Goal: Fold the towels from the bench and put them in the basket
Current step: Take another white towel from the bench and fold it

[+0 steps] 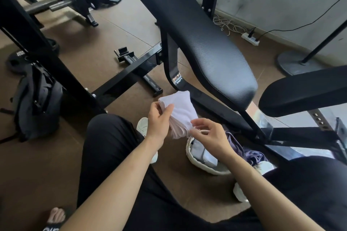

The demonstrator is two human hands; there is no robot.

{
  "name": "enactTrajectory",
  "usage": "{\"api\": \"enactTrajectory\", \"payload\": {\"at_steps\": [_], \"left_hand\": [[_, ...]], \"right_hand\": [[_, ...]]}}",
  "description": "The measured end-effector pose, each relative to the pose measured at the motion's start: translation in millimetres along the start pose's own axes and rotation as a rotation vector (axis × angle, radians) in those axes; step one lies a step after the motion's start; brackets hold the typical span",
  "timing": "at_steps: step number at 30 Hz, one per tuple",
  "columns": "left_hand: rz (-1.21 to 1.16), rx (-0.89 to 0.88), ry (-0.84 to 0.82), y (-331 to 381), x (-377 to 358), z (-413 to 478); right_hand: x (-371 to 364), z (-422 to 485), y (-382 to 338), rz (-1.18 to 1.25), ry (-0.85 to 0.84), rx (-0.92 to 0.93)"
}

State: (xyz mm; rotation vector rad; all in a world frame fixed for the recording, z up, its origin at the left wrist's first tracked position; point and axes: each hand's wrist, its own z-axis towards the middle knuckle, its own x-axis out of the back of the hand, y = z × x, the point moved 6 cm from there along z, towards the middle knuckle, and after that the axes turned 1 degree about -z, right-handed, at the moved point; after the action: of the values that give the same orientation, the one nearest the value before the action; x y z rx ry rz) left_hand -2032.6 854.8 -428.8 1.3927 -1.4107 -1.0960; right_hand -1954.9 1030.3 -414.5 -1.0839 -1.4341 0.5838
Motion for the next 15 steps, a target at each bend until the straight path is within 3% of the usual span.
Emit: {"api": "enactTrajectory", "payload": {"at_steps": [5,11,15], "left_hand": [[-0.063,0.067,0.04,-8,3,1],[-0.07,0.071,-0.023,-9,6,4],[-0.185,0.122,-0.111,-9,1,3]], "right_hand": [[-6,-11,11,-0.056,-0.002,0.086],[27,-1,32,0.279,0.218,-0.156],[15,8,37,0.414,-0.06,-0.258]]}}
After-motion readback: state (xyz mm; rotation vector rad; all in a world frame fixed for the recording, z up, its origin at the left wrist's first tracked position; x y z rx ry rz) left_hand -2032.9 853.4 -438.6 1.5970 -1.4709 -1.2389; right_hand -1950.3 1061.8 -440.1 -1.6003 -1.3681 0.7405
